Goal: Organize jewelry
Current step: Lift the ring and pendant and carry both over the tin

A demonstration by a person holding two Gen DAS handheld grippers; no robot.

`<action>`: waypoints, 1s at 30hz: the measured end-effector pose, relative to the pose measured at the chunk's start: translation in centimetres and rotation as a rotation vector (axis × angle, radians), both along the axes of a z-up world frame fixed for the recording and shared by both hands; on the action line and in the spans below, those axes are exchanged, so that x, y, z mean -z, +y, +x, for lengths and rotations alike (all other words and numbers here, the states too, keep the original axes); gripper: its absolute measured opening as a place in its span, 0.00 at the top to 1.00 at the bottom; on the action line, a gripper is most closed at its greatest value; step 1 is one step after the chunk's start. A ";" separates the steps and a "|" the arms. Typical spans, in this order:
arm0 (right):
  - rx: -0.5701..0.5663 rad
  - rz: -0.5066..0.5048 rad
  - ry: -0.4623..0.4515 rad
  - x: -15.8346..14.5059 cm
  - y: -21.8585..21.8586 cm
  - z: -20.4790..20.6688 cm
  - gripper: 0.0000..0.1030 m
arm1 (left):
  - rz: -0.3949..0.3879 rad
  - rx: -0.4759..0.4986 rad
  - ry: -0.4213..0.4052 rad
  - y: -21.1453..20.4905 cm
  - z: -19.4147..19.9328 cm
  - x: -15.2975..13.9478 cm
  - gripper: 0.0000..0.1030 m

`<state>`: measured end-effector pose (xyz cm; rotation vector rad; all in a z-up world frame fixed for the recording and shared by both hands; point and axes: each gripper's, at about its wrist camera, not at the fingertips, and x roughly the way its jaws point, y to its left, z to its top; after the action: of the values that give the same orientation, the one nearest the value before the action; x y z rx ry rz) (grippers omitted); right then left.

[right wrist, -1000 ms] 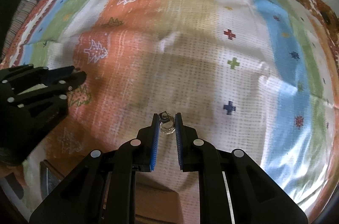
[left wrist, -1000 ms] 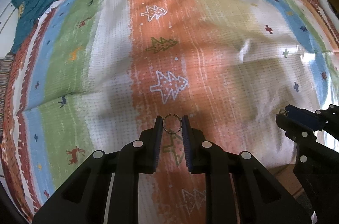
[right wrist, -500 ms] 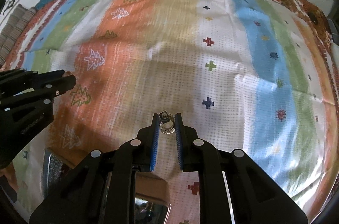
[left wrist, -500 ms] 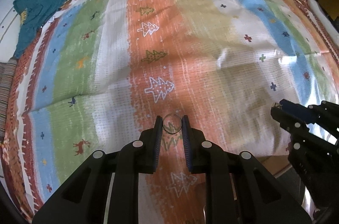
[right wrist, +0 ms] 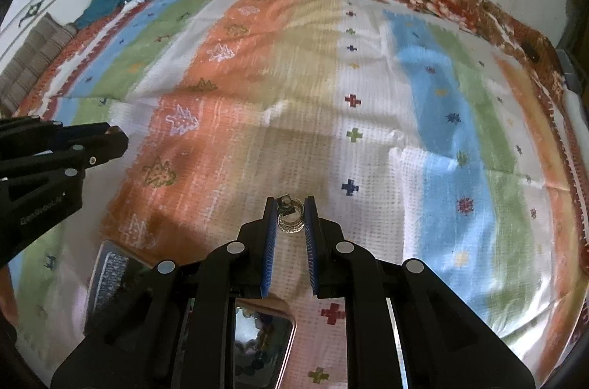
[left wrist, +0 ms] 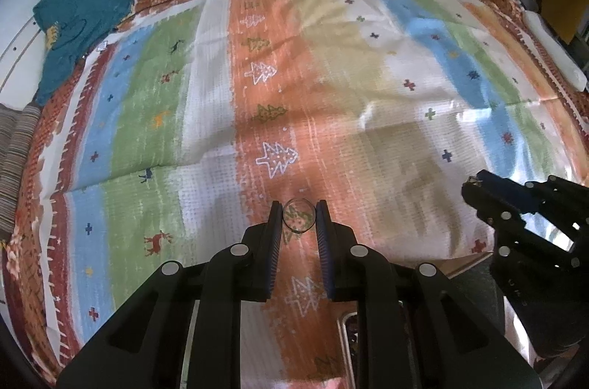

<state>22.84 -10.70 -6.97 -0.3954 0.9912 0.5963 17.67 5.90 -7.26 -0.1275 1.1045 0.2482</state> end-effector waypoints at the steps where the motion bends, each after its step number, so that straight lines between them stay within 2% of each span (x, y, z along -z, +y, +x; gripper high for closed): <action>1: 0.001 0.002 -0.008 -0.2 -0.1 -0.1 0.85 | -0.001 0.002 -0.007 -0.1 -0.2 -0.3 0.83; 18: -0.013 0.085 -0.123 -3.1 -1.5 -3.5 0.85 | -0.012 0.004 -0.120 -2.3 -3.4 -3.8 0.83; 30: -0.011 0.139 -0.115 -4.6 -3.2 -5.5 0.85 | -0.032 0.028 -0.181 -4.2 -6.3 -5.9 0.82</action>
<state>17.38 -13.95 -2.41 -0.3087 0.8328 0.6409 11.33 1.66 -1.31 -0.1603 0.9300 0.1899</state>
